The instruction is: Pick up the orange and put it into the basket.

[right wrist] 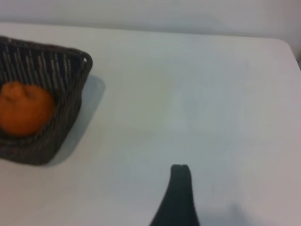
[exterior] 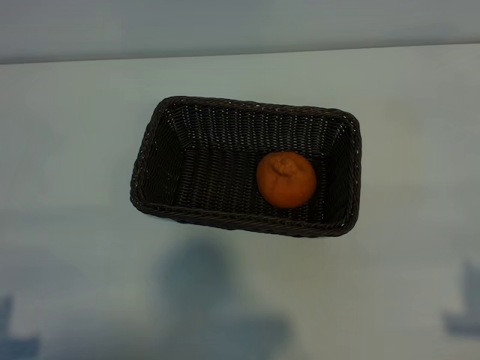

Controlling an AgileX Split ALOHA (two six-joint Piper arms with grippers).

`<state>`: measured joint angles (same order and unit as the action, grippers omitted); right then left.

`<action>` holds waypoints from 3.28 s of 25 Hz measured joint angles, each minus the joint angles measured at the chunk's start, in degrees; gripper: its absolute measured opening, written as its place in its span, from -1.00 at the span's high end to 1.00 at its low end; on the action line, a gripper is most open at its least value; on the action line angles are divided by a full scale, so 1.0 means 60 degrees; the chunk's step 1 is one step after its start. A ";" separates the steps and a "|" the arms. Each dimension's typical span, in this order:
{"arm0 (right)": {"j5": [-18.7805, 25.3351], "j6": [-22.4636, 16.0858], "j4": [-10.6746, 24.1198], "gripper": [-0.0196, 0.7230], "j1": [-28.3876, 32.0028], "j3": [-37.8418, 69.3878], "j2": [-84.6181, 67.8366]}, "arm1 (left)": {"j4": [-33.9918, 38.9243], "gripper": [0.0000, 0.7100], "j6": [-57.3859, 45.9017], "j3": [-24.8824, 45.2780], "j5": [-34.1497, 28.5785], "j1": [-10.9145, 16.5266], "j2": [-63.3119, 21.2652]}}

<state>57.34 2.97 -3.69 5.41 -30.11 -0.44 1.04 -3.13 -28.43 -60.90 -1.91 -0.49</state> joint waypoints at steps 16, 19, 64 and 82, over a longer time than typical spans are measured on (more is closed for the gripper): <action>0.0685 0.0020 0.0041 -0.66 -0.0623 0.0351 0.0000 | -0.0009 -0.35 0.0018 0.0000 0.0000 0.0000 0.0000; 0.0685 0.0020 0.0041 -0.66 -0.0623 0.0351 0.0000 | -0.0009 -0.35 0.0018 0.0000 0.0000 0.0000 0.0000; 0.0685 0.0020 0.0041 -0.66 -0.0623 0.0351 0.0000 | -0.0009 -0.35 0.0018 0.0000 0.0000 0.0000 0.0000; 0.0682 0.0020 0.0041 -0.66 -0.0623 0.0351 0.0000 | -0.0009 -0.35 0.0018 0.0000 0.0000 0.0000 0.0000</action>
<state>61.43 3.09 -3.45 1.68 -28.01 -0.44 0.99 -3.02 -28.43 -60.90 -1.91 -0.49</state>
